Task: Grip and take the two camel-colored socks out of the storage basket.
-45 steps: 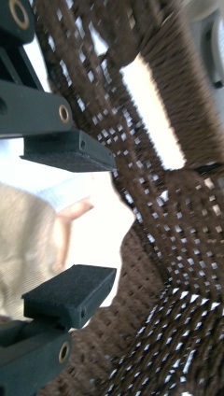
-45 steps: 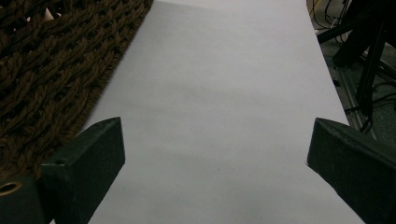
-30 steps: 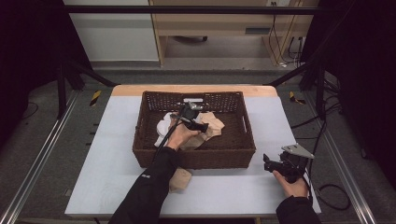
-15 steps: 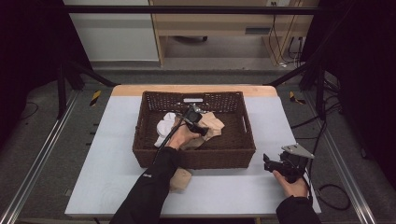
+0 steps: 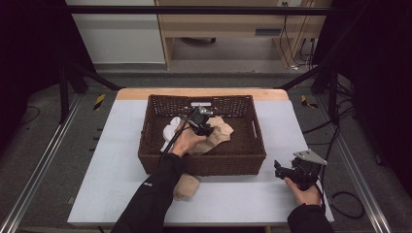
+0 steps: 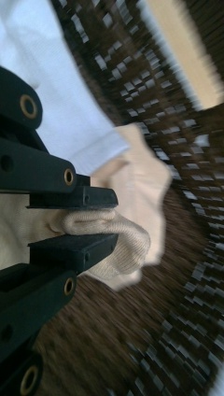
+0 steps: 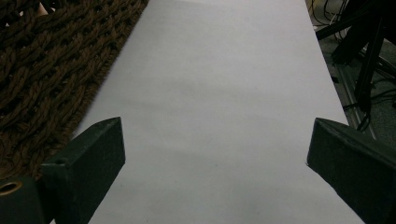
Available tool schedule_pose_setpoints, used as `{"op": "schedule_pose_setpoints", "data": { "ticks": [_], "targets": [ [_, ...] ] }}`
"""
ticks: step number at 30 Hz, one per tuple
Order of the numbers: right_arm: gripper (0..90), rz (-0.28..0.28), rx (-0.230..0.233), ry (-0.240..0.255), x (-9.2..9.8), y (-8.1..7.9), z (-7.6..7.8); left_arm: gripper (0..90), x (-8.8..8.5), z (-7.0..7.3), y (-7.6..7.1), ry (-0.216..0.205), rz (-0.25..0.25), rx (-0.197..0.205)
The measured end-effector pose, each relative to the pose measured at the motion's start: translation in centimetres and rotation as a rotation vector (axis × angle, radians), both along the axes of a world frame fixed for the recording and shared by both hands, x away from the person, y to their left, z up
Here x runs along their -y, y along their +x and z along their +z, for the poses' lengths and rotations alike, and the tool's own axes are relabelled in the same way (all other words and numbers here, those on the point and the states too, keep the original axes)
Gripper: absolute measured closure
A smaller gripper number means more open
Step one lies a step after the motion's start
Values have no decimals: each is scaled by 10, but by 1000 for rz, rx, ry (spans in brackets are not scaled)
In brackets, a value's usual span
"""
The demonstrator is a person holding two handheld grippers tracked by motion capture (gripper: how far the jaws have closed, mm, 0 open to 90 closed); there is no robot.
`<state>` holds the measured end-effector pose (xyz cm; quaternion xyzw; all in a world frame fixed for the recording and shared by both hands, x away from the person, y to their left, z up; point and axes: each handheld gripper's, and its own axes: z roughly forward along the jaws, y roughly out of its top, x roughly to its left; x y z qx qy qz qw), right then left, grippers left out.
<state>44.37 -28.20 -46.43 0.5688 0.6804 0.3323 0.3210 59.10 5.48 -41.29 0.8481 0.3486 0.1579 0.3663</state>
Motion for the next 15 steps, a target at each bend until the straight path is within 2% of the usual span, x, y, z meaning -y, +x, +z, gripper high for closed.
{"op": "schedule_pose_setpoints", "data": {
  "ticks": [1, 3, 7, 9, 10, 12, 15],
  "targets": [
    [45, 0, 0, 0, 0, 0, 0, 769, 0, 0, 0, 0, 0, 0],
    [45, -1, 0, -1, 0, 0, 0, 771, -9, 20, -8, -51, 1, 69],
    [45, -3, 5, -4, 0, 0, 0, 774, -18, 39, -18, -93, 15, 140],
    [45, -9, 5, -2, 0, -1, 1, 774, -21, 47, -24, -123, 16, 166],
    [45, -9, 5, -2, 0, -1, 1, 773, -21, 47, -24, -123, 16, 166],
    [44, -12, 8, -4, 1, -1, 1, 774, -27, 59, -33, -178, 21, 204],
    [44, -13, 11, -4, 1, -1, 1, 774, -33, 70, -44, -221, 29, 248]
  ]
}}
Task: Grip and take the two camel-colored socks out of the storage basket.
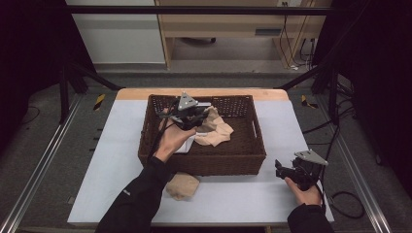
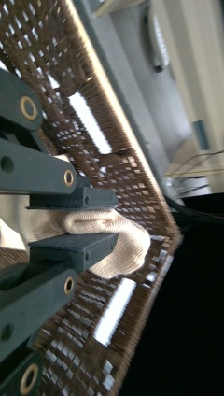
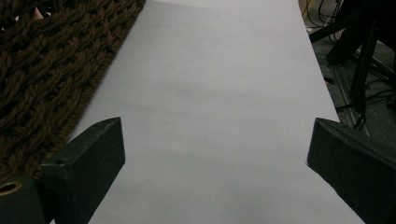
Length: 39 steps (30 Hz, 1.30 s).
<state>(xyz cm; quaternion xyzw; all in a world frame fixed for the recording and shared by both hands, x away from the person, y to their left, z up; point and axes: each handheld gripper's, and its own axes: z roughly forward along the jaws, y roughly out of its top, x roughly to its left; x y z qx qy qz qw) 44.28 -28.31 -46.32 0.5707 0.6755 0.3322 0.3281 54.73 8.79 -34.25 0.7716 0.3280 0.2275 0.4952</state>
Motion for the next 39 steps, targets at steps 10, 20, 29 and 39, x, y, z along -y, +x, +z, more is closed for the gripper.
{"op": "schedule_pose_setpoints", "data": {
  "ticks": [10, 20, 29, 39],
  "targets": [
    [44, -2, 9, -3, 0, -1, 1, 775, -25, 31, -41, -100, -11, 98],
    [43, -5, 15, -3, 2, -2, 2, 774, -46, 49, -74, -172, -13, 175],
    [43, -11, 14, 4, 4, -3, 3, 774, -62, 61, -113, -198, -45, 191],
    [43, -8, 11, 4, 4, -3, 2, 775, -72, 47, -145, -198, -81, 177]
  ]
}}
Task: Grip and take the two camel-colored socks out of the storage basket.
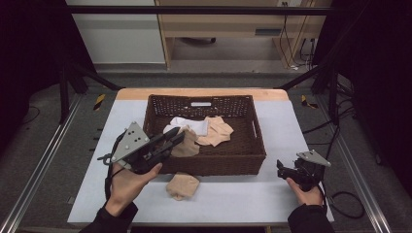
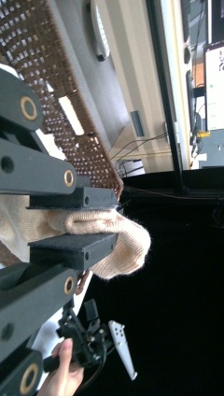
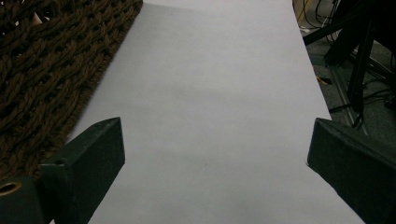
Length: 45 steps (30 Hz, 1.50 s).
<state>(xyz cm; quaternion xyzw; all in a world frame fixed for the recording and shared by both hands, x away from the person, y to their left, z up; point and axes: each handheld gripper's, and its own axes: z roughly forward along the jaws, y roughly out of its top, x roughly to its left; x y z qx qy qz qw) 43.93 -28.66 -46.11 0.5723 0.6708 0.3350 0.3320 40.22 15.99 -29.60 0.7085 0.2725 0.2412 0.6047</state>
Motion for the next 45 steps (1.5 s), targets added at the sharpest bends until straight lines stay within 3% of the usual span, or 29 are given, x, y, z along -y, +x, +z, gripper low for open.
{"op": "schedule_pose_setpoints", "data": {
  "ticks": [9, 19, 23, 45],
  "targets": [
    [43, 2, -3, 0, -1, 0, 0, 775, 2, -28, -13, 39, -26, -56],
    [45, 6, -10, 4, -1, 0, -1, 775, 18, -59, -12, 77, -54, -124],
    [44, 7, -12, 2, -2, 0, -2, 775, 31, -78, -10, 115, -85, -167],
    [44, 13, -17, -1, -2, 1, -3, 773, 62, -140, -1, 211, -134, -276]
  ]
}}
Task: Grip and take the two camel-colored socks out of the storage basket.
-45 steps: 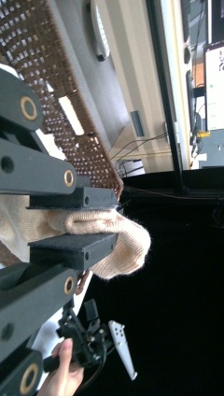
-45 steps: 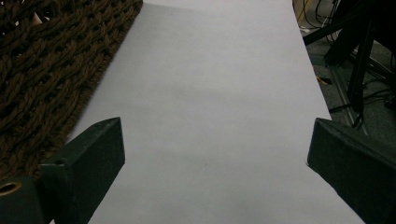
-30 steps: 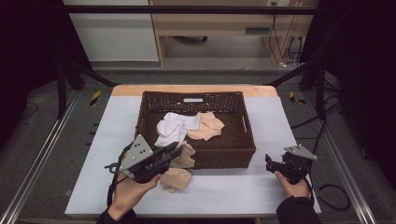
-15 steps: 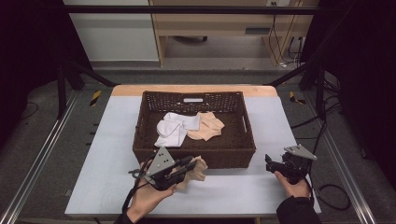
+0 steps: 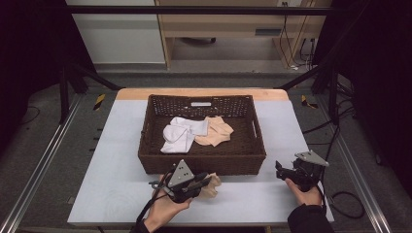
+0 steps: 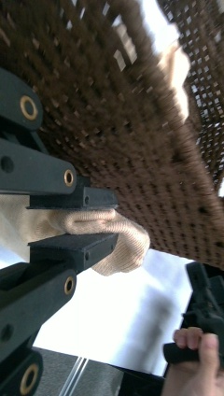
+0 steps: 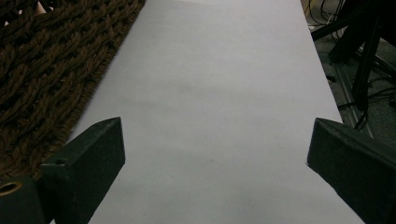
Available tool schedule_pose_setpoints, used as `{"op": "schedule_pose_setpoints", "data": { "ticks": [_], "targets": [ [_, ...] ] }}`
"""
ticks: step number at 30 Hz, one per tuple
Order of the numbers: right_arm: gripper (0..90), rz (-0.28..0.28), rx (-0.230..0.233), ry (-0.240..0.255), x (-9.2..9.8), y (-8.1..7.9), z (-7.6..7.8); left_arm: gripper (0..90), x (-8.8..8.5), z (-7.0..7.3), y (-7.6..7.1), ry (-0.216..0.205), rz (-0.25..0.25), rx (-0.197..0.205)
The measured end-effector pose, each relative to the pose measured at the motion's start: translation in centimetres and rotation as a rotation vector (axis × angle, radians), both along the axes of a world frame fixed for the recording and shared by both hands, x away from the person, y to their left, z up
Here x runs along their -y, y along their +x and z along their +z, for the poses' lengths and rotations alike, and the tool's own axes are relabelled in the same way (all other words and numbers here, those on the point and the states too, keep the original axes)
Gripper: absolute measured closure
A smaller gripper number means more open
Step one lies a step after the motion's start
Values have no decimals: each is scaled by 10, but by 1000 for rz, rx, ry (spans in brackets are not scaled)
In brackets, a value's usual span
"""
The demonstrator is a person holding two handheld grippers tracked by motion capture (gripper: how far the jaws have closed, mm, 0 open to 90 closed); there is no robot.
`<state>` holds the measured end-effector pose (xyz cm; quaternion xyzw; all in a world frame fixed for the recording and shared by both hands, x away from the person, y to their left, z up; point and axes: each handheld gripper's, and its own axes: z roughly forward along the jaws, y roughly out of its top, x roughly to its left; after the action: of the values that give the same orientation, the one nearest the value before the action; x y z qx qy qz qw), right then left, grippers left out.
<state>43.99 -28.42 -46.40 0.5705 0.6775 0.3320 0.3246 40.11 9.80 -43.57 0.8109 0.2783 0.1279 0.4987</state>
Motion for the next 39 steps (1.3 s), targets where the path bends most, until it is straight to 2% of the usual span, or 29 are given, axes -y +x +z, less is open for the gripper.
{"op": "schedule_pose_setpoints", "data": {
  "ticks": [9, 13, 18, 21, 25, 28, 31, 32, 33, 34, 36, 38, 39],
  "targets": [
    [45, 2, -2, -2, -1, -1, 0, 761, 7, -25, 7, 61, -3, -36],
    [44, 2, -9, 0, -2, 0, -1, 721, 8, -33, 9, 78, -2, -59],
    [45, 4, -10, 0, -1, 0, -1, 620, 7, -30, 8, 74, -8, -60],
    [44, 3, -9, -1, -1, 0, -1, 553, 3, -24, 6, 47, -6, -48],
    [44, 0, -9, 1, -1, -1, -1, 508, -10, -15, 2, 25, 12, -25],
    [43, -2, -5, -1, 0, -1, -1, 484, -18, -12, -1, 25, 23, -12],
    [43, -4, -2, 0, 0, -1, -1, 459, -40, -6, -6, 17, 63, 10],
    [43, -5, -3, 0, 0, -1, 0, 449, -40, -6, -6, 17, 63, 10],
    [43, -5, -1, -1, 0, -1, 0, 437, -51, -4, -7, 12, 91, 16],
    [43, -5, -1, -1, 0, -1, 0, 432, -51, -4, -7, 12, 91, 16],
    [42, -9, -3, 3, 0, -1, 0, 414, -68, -2, -9, 12, 130, 29],
    [42, -8, -3, -2, 1, -2, -1, 395, -73, -2, -9, 11, 139, 28],
    [42, -8, -4, 1, 1, -2, -1, 386, -85, -4, -9, 15, 167, 28]
  ]
}}
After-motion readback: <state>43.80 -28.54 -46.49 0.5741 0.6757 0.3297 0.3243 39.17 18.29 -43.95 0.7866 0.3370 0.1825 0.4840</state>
